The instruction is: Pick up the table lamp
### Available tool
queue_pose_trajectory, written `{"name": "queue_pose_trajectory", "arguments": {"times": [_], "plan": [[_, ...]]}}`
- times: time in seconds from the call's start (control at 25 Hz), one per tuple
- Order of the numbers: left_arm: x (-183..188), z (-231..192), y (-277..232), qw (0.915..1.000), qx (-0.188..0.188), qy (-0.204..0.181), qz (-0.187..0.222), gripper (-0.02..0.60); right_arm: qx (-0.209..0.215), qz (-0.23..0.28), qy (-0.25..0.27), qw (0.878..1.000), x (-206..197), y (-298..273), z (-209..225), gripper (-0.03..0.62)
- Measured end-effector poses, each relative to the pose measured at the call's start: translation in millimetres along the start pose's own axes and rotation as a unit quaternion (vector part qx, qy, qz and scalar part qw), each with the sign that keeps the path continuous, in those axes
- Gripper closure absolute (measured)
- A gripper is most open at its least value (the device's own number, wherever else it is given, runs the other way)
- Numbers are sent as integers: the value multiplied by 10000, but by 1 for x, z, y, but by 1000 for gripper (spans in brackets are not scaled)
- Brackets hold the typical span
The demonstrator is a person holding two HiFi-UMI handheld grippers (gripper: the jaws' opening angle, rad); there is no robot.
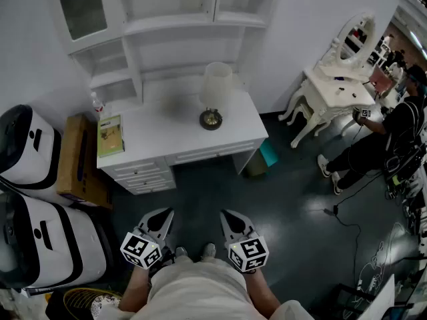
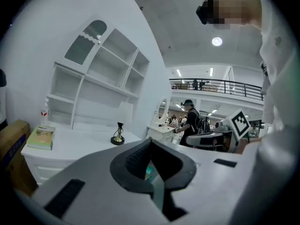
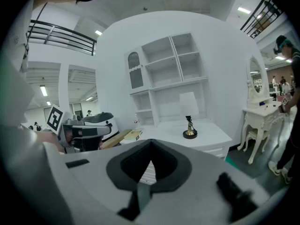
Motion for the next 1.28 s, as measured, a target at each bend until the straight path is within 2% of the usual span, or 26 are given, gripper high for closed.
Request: {"name": "queue_pose_trajectory", "arguments": {"times": [0.36, 0.6, 1.28], "plan": [[-3, 2, 4, 9998, -178, -13, -116, 572, -177, 36, -127, 9998, -3, 9, -3, 583], [-3, 12, -1, 9996, -221, -56, -165, 572, -151, 85, -569, 9982, -9, 15, 7, 583], [-13, 40, -15, 9997, 215, 24, -131, 572, 27, -236, -473, 9986, -36, 24, 39, 582]]}}
Point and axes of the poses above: the fingertips, and each gripper's own axes: y backward along the fingers, z to its right, x out of its top, the point moved 3 cm from there along y, backward along the fingers, and after that the axes turned 7 degrees about -x, right-handed, at the moved point
